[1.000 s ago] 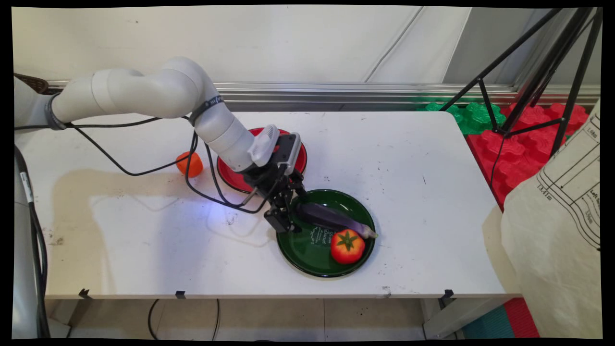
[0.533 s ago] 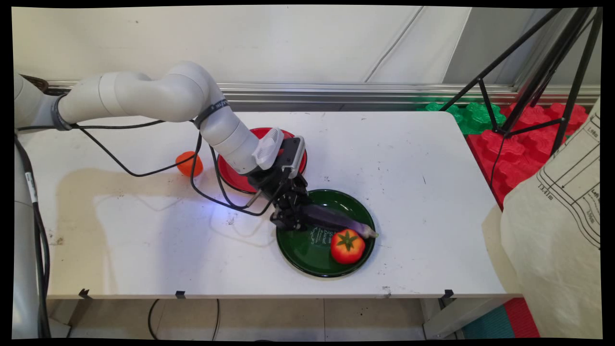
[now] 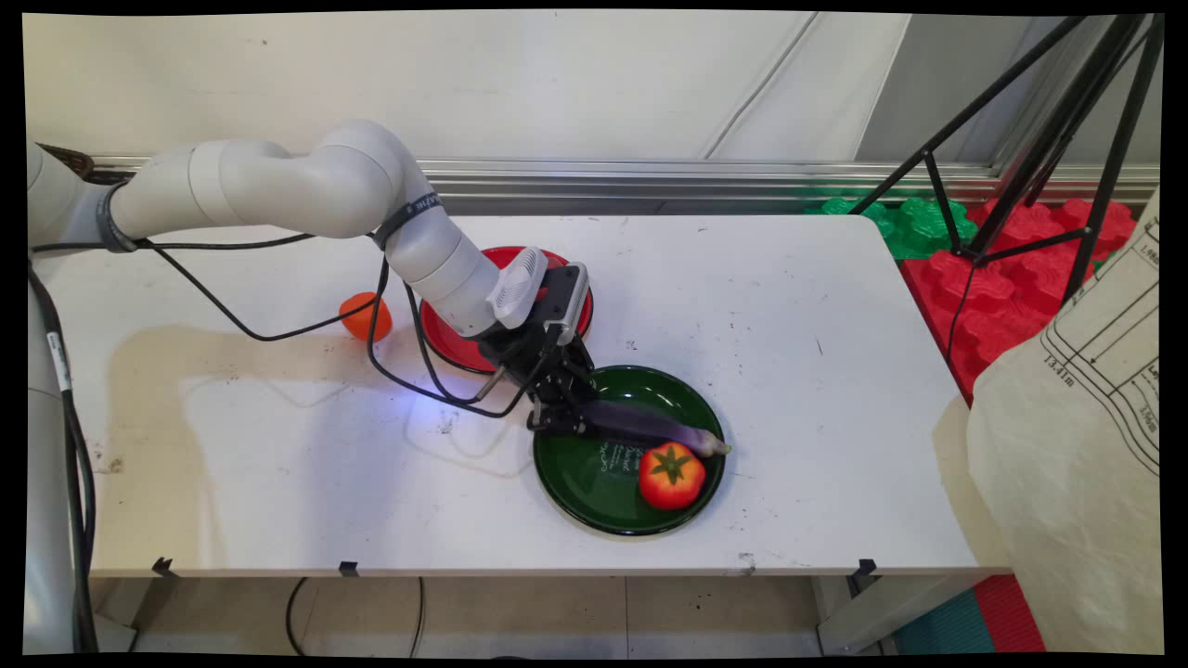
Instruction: Place the picked object on the table
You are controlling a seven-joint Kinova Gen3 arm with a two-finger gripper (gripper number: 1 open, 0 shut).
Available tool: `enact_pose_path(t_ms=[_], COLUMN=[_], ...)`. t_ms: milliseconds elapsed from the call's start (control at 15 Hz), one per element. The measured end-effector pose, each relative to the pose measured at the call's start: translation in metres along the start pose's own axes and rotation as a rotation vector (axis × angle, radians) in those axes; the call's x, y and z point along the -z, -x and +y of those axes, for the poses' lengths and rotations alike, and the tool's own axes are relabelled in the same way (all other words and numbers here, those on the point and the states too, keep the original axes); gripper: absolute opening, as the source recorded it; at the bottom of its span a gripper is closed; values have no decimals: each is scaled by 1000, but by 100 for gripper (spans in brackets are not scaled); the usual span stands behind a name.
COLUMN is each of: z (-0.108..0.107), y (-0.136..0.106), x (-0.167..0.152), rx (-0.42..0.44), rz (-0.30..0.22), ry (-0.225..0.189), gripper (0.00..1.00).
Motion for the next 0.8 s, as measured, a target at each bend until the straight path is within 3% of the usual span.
enact_pose_path(t_ms=[800], z=[14], y=[7], x=[51], rx=[89], rz=[58], ry=[-20], gripper=[0])
